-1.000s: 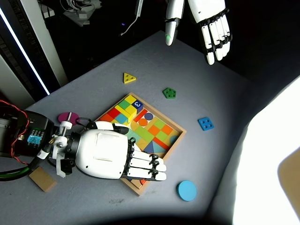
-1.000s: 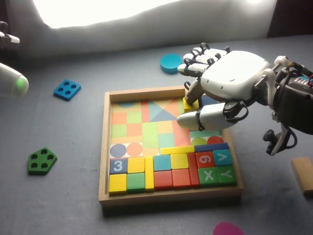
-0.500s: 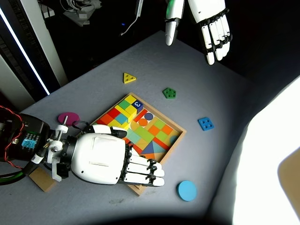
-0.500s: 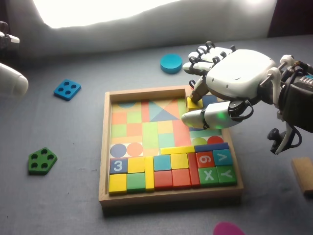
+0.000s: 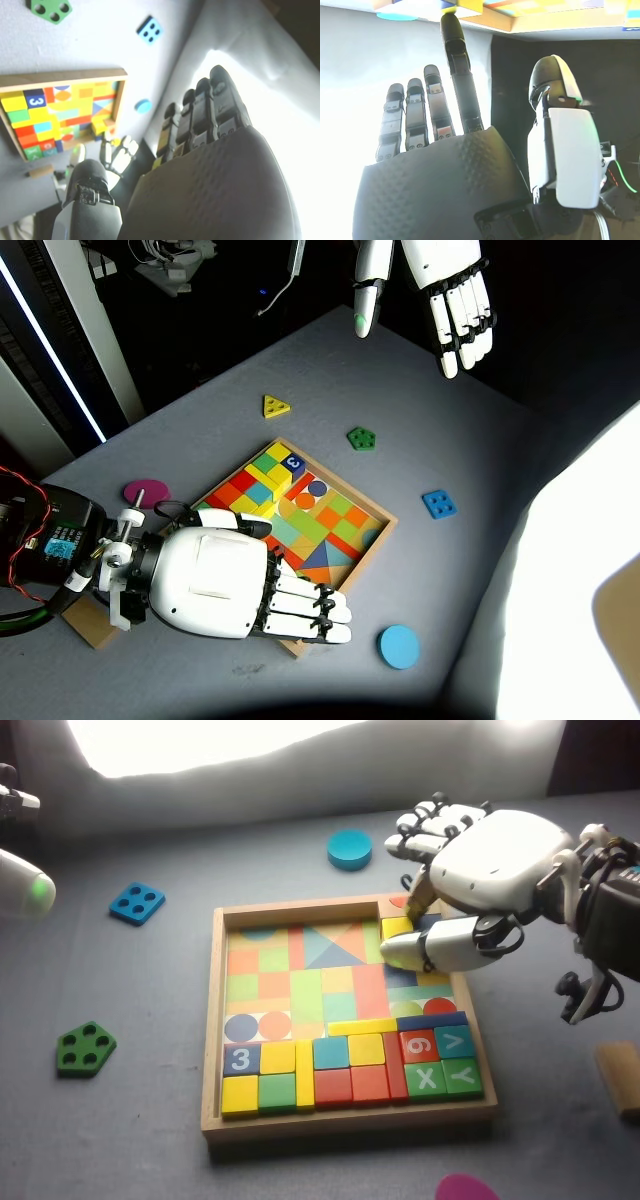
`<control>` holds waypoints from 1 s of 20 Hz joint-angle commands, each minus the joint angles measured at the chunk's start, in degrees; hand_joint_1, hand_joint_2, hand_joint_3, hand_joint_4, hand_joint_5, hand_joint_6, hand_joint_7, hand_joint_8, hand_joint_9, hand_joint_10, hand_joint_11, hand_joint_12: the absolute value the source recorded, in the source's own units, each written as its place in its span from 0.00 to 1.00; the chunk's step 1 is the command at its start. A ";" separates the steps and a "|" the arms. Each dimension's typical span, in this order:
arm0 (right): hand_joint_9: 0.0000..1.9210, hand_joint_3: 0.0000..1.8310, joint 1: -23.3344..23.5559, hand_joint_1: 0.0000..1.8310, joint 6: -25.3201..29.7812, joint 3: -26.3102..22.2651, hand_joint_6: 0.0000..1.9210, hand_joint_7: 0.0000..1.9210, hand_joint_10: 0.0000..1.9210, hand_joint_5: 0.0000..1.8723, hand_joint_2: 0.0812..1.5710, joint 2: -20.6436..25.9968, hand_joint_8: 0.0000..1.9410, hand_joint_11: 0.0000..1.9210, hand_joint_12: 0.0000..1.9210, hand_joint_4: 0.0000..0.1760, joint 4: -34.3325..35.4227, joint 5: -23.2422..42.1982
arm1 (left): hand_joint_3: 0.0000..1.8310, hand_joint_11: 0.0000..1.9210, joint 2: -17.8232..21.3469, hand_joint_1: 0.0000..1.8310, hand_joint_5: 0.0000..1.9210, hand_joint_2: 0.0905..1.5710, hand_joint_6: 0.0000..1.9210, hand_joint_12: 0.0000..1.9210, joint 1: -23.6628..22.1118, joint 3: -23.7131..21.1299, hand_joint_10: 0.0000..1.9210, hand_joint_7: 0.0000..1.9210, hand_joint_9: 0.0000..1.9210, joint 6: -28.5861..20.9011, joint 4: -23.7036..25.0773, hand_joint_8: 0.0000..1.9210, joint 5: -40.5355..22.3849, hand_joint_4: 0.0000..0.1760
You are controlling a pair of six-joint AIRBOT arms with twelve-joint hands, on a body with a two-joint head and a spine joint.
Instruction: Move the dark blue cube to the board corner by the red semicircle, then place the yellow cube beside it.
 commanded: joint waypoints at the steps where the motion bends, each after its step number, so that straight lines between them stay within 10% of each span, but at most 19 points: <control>1: 0.00 0.00 1.07 0.00 0.12 0.07 0.00 0.07 0.00 0.45 0.72 0.27 0.00 0.00 0.00 0.00 -0.74 8.11 | 0.00 0.00 0.34 0.00 0.00 0.70 0.00 0.05 -0.67 0.06 0.00 0.00 0.00 0.15 1.96 0.00 -4.68 0.33; 11: 0.00 0.00 3.90 0.00 3.80 -0.65 0.00 0.08 0.00 0.45 0.72 2.38 0.00 0.00 0.00 0.00 -0.72 5.91 | 0.00 0.00 0.33 0.00 0.00 0.70 0.00 0.06 -0.84 0.10 0.00 0.00 0.00 0.35 1.97 0.00 -4.68 0.34; 17: 0.02 0.00 6.33 0.00 3.74 -12.44 0.00 0.11 0.01 0.44 0.73 12.98 0.01 0.00 0.00 0.00 -0.73 4.50 | 0.00 0.00 0.33 0.00 0.00 0.71 0.00 0.29 -1.79 0.11 0.01 0.03 0.03 0.37 3.24 0.00 -3.72 0.22; 20: 0.29 0.00 7.16 0.05 3.48 -19.50 0.01 0.37 0.11 0.46 0.73 19.06 0.04 0.00 0.71 0.00 -0.74 3.99 | 0.00 0.01 0.33 0.01 0.13 0.74 0.02 0.62 -1.86 0.01 0.05 0.22 0.22 0.37 3.24 0.02 -3.66 0.16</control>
